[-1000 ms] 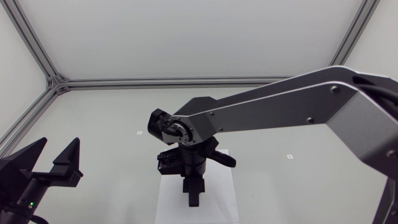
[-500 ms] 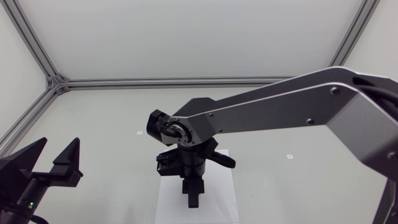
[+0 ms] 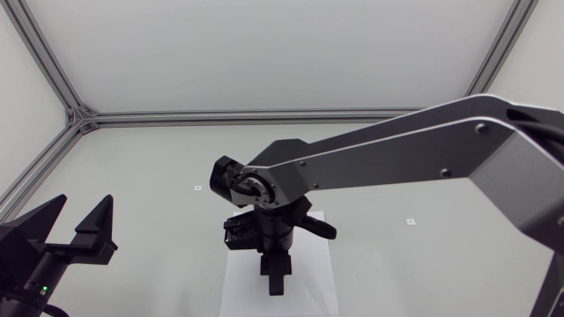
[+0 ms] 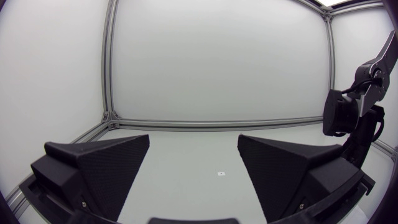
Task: Pick up the orange 2x2 brick with the right arm and stack it on top of the green 2x2 brick in the center
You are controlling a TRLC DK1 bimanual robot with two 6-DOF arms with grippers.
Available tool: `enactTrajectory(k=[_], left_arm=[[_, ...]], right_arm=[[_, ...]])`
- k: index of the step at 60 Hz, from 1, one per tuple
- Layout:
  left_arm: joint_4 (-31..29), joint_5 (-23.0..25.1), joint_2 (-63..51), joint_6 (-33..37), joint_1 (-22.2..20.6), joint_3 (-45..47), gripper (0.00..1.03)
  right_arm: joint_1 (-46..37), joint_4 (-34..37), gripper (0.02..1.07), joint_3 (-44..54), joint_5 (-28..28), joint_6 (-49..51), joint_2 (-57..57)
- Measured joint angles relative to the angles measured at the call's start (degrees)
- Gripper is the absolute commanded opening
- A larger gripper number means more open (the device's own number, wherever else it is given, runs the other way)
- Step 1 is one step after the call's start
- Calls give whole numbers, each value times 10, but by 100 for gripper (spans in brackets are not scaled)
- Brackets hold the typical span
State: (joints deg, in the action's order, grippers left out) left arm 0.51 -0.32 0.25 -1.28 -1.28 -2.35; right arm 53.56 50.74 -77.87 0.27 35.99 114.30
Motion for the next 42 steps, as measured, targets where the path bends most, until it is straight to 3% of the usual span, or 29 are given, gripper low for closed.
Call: enactTrajectory(k=[42], left_arm=[[0, 0, 0, 0, 0, 0, 99]], right_arm=[[-4, -3, 43, 4, 0, 0, -3]])
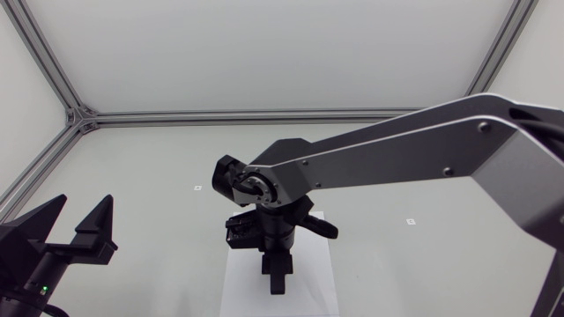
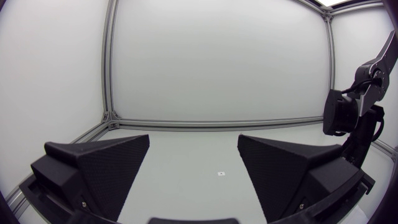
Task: Pick up the orange 2x2 brick with the right arm and stack it on top of the green 2x2 brick in the center
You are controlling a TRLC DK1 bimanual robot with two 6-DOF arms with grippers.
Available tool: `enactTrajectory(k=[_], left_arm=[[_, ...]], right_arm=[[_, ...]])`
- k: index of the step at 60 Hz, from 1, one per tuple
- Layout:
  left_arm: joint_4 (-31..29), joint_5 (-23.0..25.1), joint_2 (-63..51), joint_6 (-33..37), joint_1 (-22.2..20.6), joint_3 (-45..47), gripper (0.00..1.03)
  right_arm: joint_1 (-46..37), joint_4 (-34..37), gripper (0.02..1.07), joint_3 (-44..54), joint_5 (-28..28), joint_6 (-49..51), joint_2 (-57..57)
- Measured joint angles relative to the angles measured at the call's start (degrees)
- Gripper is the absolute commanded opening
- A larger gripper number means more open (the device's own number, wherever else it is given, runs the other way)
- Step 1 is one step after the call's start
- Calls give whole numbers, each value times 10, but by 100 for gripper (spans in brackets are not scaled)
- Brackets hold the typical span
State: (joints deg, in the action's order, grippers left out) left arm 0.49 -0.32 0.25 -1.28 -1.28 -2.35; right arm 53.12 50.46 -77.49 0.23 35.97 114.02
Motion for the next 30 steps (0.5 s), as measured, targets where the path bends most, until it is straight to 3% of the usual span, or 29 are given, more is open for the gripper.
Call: enactTrajectory(k=[16, 26, 30], left_arm=[[0, 0, 0, 0, 0, 0, 99], [0, 0, 0, 0, 0, 0, 99], [0, 0, 0, 0, 0, 0, 99]], right_arm=[[0, -1, 50, 0, 0, -2, 0], [0, -3, 77, 0, 0, -2, 0], [0, -5, 96, 0, 0, -4, 0]])
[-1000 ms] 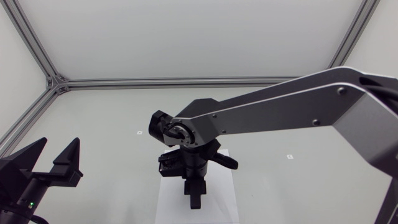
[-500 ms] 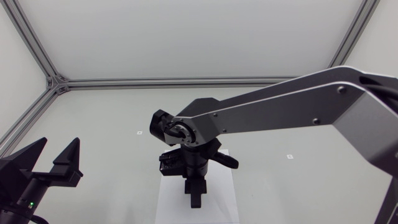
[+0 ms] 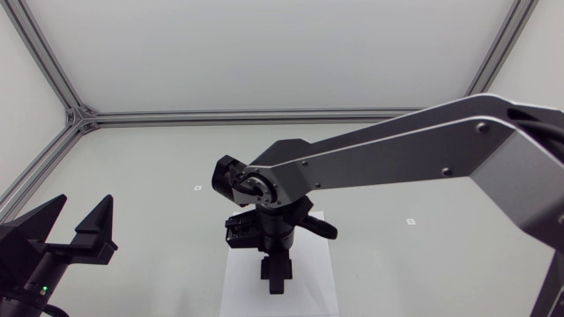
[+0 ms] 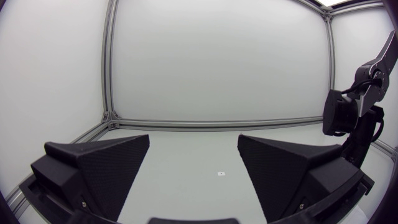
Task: Pick up the orange 2x2 brick with the right arm and stack it on top of the green 2x2 brick in the center
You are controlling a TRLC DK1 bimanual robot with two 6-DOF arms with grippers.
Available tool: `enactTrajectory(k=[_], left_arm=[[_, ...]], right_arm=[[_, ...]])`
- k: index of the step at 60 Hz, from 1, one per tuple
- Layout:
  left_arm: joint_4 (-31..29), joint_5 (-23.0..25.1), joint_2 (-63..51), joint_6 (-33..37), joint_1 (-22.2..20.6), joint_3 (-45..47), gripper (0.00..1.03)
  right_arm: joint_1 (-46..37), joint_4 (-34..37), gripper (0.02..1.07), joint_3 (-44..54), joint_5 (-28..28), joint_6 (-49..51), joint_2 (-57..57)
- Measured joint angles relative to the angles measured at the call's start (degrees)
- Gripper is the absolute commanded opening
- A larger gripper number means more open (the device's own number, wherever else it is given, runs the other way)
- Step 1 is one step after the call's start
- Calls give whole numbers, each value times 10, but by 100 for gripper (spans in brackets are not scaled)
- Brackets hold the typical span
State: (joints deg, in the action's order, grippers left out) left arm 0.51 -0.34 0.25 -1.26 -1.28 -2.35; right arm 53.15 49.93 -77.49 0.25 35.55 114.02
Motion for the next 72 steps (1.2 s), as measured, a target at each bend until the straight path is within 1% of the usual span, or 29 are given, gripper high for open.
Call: enactTrajectory(k=[2, 16, 25, 31, 38, 48, 62, 72], left_arm=[[0, 0, 0, 0, 0, 0, 99], [0, 0, 0, 0, 0, 0, 99], [0, 0, 0, 0, 0, 0, 99], [0, 0, 0, 0, 0, 0, 99], [0, 0, 0, 0, 0, 0, 99], [0, 0, 0, 0, 0, 0, 99], [0, 0, 0, 0, 0, 0, 99], [0, 0, 0, 0, 0, 0, 99]], right_arm=[[0, 0, 103, 0, 0, 0, 0], [0, 0, 103, 0, 0, -5, -3], [0, 20, 103, 0, 0, -9, -30], [0, 40, 103, 0, -3, -17, -64], [0, 68, 103, 0, -17, -30, -129], [-9, 82, 103, 4, -20, -45, -203], [-60, 82, 103, 34, -16, -79, -303], [-137, 75, 103, 56, -12, -101, -374]])
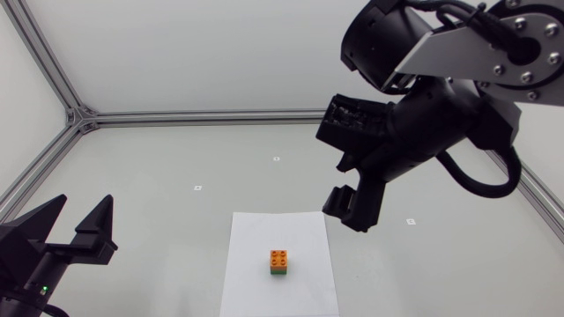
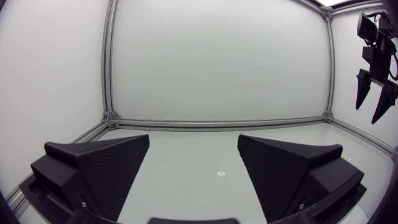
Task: Pick up the orange 2x2 brick with the right arm and stack it on top of the green 2x2 brick in the center
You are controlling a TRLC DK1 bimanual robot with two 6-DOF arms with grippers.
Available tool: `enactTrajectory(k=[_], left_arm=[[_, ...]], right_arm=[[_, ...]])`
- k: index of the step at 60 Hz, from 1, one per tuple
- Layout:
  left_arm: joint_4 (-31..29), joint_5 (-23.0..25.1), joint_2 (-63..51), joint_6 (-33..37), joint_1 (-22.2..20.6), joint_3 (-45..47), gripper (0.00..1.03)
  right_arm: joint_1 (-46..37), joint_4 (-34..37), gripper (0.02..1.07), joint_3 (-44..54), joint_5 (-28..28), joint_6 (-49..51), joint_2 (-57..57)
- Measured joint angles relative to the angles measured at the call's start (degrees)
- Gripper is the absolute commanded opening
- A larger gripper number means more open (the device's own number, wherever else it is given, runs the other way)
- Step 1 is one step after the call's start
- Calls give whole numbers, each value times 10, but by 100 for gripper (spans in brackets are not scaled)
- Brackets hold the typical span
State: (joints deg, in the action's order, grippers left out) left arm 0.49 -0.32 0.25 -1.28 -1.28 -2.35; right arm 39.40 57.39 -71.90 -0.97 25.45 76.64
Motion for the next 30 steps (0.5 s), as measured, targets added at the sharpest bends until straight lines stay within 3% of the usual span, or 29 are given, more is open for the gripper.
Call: enactTrajectory(k=[30], left_arm=[[0, 0, 0, 0, 0, 0, 99]], right_arm=[[-217, -102, 103, 178, -6, 1, -169]])
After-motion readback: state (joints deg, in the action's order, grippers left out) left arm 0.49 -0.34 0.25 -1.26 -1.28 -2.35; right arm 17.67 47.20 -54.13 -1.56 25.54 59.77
